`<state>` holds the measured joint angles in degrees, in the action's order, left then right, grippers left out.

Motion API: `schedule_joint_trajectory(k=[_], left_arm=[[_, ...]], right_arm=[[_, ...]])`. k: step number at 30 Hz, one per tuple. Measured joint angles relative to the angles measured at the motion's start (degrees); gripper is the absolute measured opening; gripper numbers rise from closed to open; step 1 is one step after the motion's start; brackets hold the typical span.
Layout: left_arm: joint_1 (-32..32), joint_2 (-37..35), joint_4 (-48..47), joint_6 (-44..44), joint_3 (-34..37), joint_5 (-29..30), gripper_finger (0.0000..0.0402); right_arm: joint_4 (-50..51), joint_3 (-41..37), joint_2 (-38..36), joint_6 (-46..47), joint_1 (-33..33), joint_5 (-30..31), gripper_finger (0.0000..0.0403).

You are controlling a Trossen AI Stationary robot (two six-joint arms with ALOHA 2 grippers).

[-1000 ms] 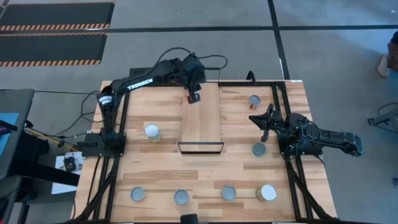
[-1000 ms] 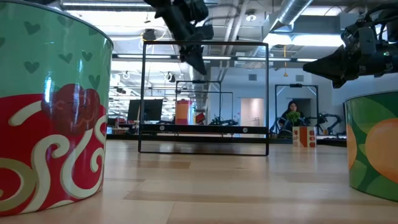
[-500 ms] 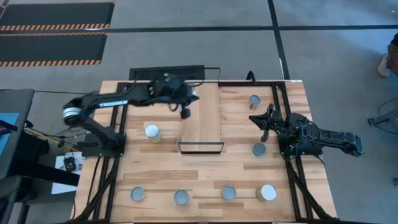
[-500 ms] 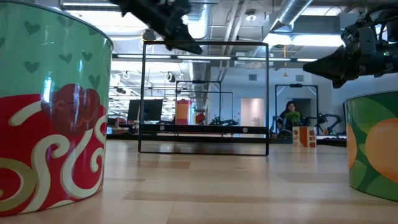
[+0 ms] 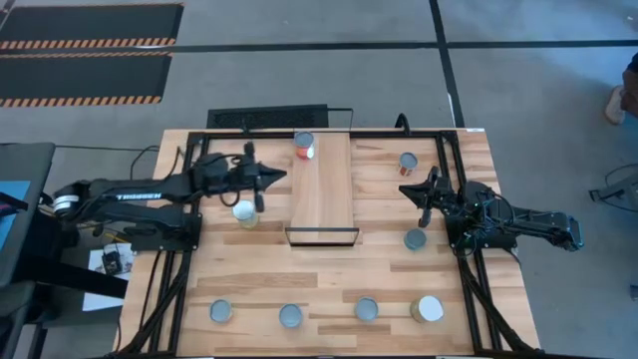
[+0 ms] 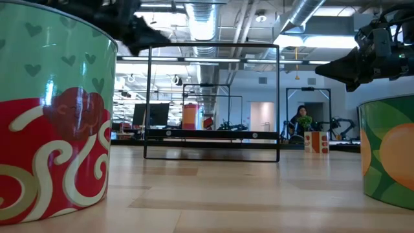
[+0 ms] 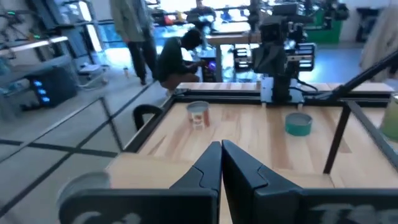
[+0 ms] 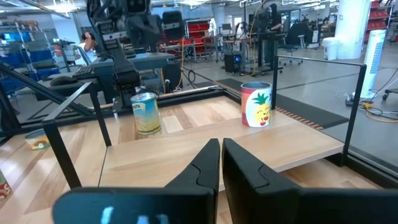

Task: Pick and place cans onto a shelf
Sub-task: Put the small tuna can on the shelf

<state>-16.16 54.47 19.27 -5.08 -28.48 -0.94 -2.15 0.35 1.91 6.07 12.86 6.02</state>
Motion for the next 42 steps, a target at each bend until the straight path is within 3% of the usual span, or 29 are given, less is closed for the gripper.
schedule_joint_trajectory(k=[8, 17, 25, 29, 35, 42], left_arm=[[0.00, -12.27, 2.24, 0.96, 11.07, 0.59, 0.0002], [-0.05, -19.15, 19.44, 3.87, 25.15, 1.09, 0.0002], [-0.68, -22.77, 20.42, 3.59, 27.85, 1.74, 0.0002], [-0.87, -22.79, 20.13, 3.36, 27.88, 1.76, 0.0002], [-0.87, -22.77, 20.63, 3.28, 27.90, 1.76, 0.0002], [-0.87, -22.77, 20.62, 3.30, 27.96, 1.75, 0.0002]], right_arm=[[0.00, -0.01, 0.00, 0.00, 0.00, -0.02, 0.0044], [-0.60, 0.01, 0.02, 0.13, -0.09, -0.30, 0.0044], [-6.98, 0.24, -0.02, -1.45, 0.00, -0.33, 0.0044], [0.17, 3.27, 0.92, -0.93, -1.48, -1.05, 0.0017], [9.76, 7.64, 10.32, 7.00, -8.82, 3.72, 0.0010], [21.41, 15.71, 26.96, 21.79, -24.32, 10.20, 0.0006]])
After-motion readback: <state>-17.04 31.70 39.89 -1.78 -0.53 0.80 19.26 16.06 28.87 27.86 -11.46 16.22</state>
